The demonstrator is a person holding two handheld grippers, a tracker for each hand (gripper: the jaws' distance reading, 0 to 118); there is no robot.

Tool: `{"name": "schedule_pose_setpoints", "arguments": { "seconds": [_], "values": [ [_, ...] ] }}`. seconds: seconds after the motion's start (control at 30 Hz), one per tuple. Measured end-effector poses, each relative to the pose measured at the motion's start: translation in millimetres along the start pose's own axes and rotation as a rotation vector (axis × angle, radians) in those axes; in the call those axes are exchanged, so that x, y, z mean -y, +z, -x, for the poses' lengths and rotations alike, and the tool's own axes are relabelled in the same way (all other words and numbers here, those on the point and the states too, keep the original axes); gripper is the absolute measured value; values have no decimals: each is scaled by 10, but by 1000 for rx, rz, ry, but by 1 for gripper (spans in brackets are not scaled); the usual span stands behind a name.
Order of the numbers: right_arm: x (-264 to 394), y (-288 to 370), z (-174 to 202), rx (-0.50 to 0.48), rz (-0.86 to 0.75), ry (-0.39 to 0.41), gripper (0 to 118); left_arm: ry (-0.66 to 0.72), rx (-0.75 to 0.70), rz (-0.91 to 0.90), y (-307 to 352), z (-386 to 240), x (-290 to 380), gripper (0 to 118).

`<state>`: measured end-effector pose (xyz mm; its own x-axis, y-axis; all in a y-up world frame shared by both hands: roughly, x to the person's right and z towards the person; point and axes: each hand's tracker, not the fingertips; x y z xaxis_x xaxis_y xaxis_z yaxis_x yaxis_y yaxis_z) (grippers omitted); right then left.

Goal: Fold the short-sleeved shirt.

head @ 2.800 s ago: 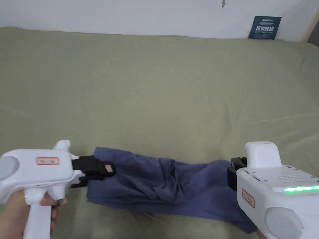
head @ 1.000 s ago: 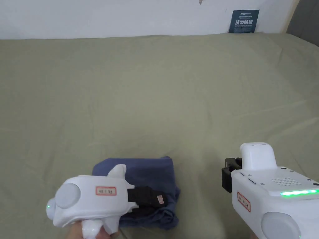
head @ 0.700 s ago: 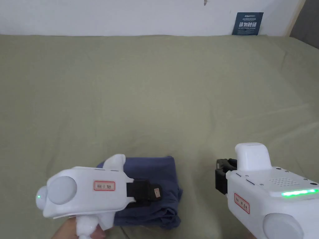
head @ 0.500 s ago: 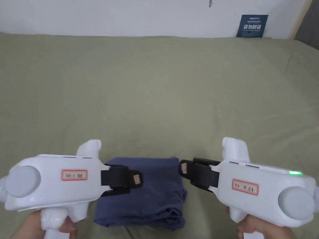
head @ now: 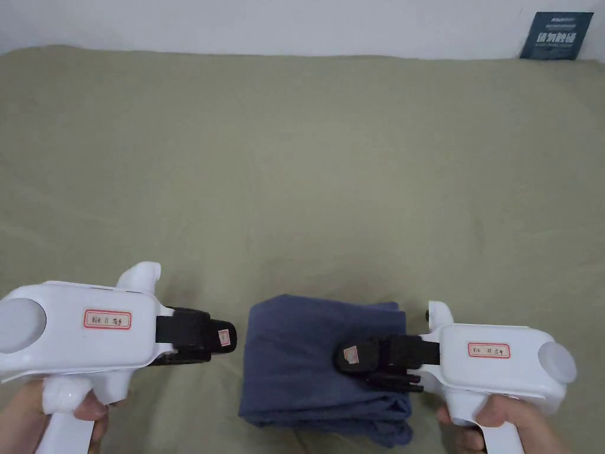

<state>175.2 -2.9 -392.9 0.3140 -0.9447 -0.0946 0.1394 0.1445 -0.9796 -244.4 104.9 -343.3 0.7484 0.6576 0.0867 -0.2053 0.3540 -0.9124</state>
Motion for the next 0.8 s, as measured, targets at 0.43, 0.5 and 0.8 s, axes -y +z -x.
{"name": "schedule_pose_setpoints", "arguments": {
  "seconds": [0.43, 0.5, 0.8],
  "values": [
    [-10, 7, 51, 6, 3, -10, 0, 121, 319, 100, -836, 163, -119, 112],
    [-11, 36, 112, 45, -4, 24, 0, 100, 227, 94, -861, 85, -117, 65],
    [303, 379, 1225, 739, -365, 556, 0, 82, 168, 105, -743, 10, -105, 30]
  ]
}}
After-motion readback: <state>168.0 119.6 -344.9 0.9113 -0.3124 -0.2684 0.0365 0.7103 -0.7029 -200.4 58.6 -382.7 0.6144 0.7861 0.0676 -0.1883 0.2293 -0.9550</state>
